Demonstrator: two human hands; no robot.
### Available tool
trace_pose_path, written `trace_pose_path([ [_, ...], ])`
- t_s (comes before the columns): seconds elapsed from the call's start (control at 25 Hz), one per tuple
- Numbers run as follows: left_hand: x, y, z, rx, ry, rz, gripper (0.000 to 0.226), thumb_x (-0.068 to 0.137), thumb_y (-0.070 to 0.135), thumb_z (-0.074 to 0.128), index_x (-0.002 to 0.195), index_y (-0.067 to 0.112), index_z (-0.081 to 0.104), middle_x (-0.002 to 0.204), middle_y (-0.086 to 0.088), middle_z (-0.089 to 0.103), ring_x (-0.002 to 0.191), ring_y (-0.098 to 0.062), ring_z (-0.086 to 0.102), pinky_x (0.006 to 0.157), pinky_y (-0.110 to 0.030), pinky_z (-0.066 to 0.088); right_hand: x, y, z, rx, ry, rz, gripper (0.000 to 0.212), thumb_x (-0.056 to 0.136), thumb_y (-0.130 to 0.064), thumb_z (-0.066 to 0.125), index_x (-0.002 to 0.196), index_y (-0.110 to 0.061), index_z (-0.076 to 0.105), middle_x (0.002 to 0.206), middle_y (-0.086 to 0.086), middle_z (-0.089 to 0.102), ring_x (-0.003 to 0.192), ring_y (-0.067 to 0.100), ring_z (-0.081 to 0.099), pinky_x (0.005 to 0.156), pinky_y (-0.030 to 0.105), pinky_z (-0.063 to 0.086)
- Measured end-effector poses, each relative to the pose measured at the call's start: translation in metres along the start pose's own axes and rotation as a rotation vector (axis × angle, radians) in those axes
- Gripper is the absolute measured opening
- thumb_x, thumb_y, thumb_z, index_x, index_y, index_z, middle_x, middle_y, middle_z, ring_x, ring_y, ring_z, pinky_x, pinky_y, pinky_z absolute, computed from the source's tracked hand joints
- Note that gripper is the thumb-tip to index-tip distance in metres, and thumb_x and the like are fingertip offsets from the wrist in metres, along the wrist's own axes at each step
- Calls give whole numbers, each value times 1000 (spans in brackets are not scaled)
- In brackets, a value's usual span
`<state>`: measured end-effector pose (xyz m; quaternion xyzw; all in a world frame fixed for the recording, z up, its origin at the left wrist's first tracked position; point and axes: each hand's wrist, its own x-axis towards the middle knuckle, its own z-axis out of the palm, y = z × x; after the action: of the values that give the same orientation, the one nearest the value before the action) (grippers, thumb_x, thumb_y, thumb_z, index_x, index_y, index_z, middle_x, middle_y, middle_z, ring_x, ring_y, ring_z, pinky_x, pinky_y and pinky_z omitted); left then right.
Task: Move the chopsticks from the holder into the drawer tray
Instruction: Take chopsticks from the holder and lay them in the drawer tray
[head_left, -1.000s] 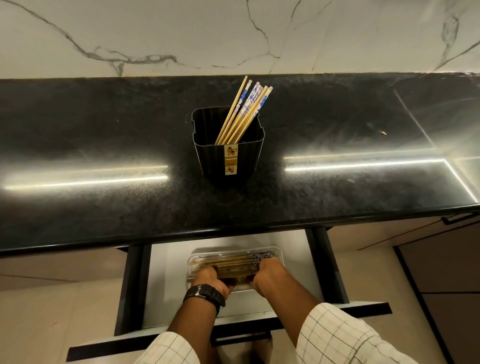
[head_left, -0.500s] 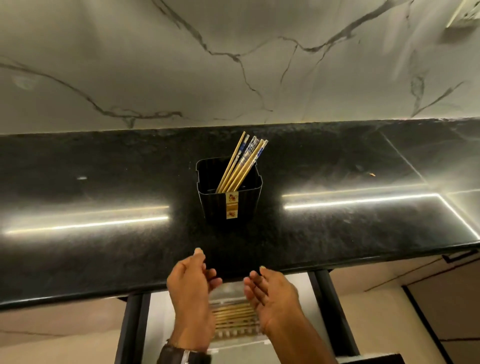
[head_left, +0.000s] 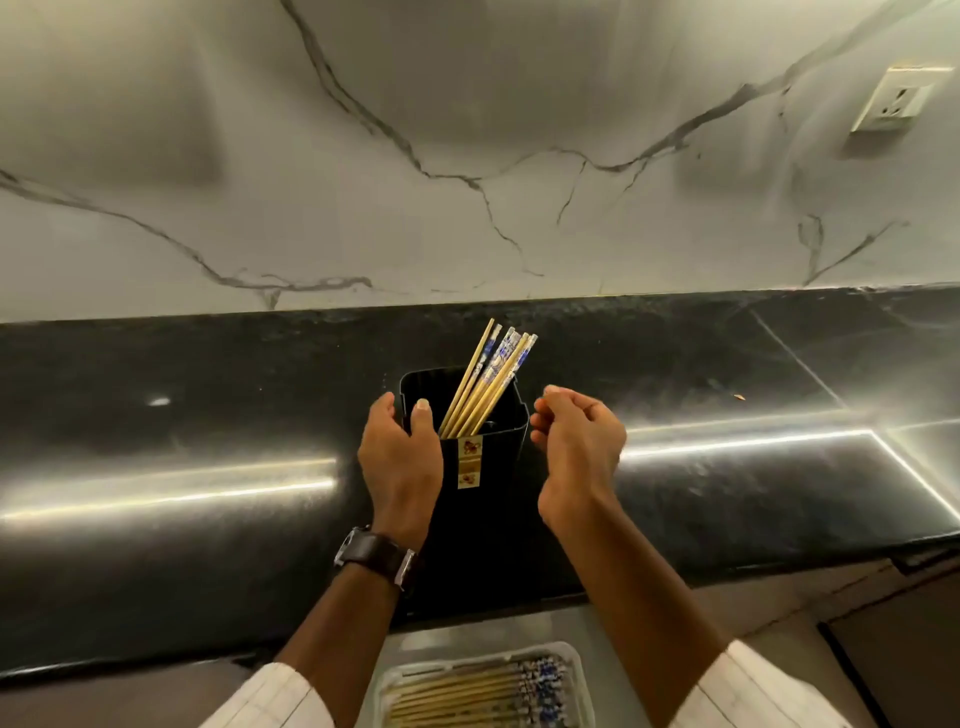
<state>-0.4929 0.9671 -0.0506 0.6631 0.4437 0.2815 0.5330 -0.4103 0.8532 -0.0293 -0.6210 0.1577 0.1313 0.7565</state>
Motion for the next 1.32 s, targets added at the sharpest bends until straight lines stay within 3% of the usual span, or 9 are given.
trace_pose_path([
  [0.16, 12, -16, 7, 96, -93, 19, 46, 107, 11, 40, 152, 13, 47, 128, -13, 67, 110, -27, 67, 95, -45, 58, 42, -2, 35, -112, -30, -43, 25, 89, -18, 77, 112, -12, 69, 89, -2, 72, 71, 3, 67, 47, 10, 51],
  [0.24, 15, -23, 9, 158, -88, 66, 46, 107, 9, 36, 151, 12, 47, 110, -10, 69, 87, -17, 66, 73, -29, 56, 60, 1, 50, -165, -81, -39, 30, 90, -19, 78, 118, -11, 69, 96, 1, 75, 81, 10, 74, 67, 21, 63],
  [0.32, 12, -23, 11, 202, -71, 107, 46, 107, 9, 35, 151, 11, 48, 103, -9, 68, 78, -12, 61, 64, -23, 47, 70, 3, 57, -227, -95, -69, 14, 90, -20, 77, 102, -14, 73, 98, 4, 78, 85, 17, 77, 81, 35, 65],
  [0.4, 12, -25, 15, 244, -43, 127, 45, 107, 9, 35, 150, 9, 48, 102, -12, 69, 77, -16, 62, 62, -21, 44, 76, 4, 63, -258, -71, -119, 10, 91, -20, 77, 83, -22, 71, 93, 4, 79, 80, 16, 77, 79, 35, 65],
  [0.6, 8, -27, 19, 296, 13, 139, 49, 109, 14, 34, 158, 6, 37, 107, -10, 67, 87, -22, 65, 62, -26, 49, 81, 8, 67, -324, -26, -189, 15, 97, -20, 69, 82, -22, 68, 81, -4, 73, 69, 7, 72, 57, 21, 57],
  [0.72, 6, -26, 22, 323, 30, 116, 51, 110, 17, 33, 160, 7, 33, 127, -19, 66, 107, -32, 68, 82, -41, 59, 83, 6, 66, -337, -41, -191, 22, 100, -20, 63, 79, -21, 66, 82, -3, 72, 70, 8, 72, 60, 23, 58],
  [0.84, 4, -23, 24, 343, 35, 96, 51, 110, 17, 33, 160, 8, 32, 140, -22, 62, 119, -35, 65, 94, -49, 57, 84, 5, 63, -371, -46, -202, 26, 101, -22, 63, 75, -23, 61, 79, -6, 69, 68, 9, 69, 57, 20, 54],
  [1.12, 6, -22, 23, 326, 37, 43, 53, 110, 19, 30, 162, 9, 28, 128, -22, 67, 108, -36, 68, 89, -51, 58, 79, 0, 62, -473, -10, -271, 26, 103, -25, 59, 81, -13, 67, 82, 1, 73, 69, 9, 71, 54, 22, 54],
  [1.32, 7, -24, 25, 292, 47, 38, 54, 109, 19, 31, 162, 7, 28, 115, -17, 70, 90, -25, 64, 73, -37, 54, 75, -6, 54, -561, 67, -323, 29, 96, -37, 69, 77, -14, 70, 79, 0, 75, 70, 14, 75, 71, 39, 65],
])
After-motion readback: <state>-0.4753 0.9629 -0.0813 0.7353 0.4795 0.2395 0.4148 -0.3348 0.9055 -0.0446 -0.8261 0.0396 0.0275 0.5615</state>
